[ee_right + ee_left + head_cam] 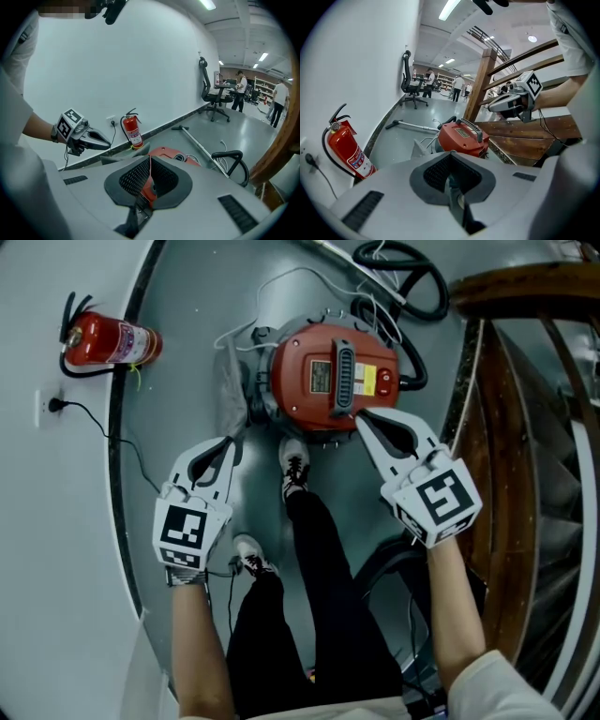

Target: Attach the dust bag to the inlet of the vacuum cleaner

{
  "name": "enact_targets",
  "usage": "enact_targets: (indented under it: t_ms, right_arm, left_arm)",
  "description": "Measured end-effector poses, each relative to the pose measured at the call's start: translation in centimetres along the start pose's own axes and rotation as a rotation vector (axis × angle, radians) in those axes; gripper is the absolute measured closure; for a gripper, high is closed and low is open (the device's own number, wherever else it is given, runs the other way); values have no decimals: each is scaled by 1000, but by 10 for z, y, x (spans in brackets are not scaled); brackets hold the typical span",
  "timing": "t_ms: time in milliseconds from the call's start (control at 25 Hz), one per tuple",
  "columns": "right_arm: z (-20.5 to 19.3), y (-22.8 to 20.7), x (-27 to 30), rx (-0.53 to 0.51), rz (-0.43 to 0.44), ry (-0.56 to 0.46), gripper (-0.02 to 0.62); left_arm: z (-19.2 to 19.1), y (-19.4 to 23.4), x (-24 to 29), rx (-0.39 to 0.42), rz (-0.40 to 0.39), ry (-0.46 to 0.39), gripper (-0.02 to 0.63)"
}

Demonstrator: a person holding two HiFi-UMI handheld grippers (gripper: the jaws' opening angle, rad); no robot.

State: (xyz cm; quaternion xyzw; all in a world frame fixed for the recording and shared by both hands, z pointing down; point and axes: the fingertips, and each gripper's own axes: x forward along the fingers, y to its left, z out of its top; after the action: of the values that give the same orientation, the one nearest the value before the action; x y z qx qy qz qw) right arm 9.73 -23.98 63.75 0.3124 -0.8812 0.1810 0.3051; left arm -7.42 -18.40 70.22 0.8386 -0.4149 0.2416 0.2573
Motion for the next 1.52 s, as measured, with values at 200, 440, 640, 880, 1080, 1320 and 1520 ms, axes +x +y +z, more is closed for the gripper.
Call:
enact_targets:
  t_ms: [200,440,640,880,1080,1320,1520]
  right_arm:
    - [14,15,-24,-52,9,23,566]
    - [42,41,-64,-84,3,36,566]
    - [71,60,-94,-109,-6,20,566]
    - [102,78,-126,-137,-13,-3,566]
    - [122,92,-162,-151,-34,-25,566]
    - [155,103,-210,-175,-78,-67,566]
    - [180,118,-246,-217,-92,-94,566]
  left_arm:
    - [17,-13,-28,58,-29,29,606]
    - [49,-25,-79,125,-34,57,606]
    - [79,-33,-115,150,-23,35,606]
    - [112,-45,-147,176,-6,13,606]
    - [137,-63,-178,193,4,-5,606]
    - [168,-80,-218,219,25,-33,606]
    - [198,-98,-252,263,47,-62,606]
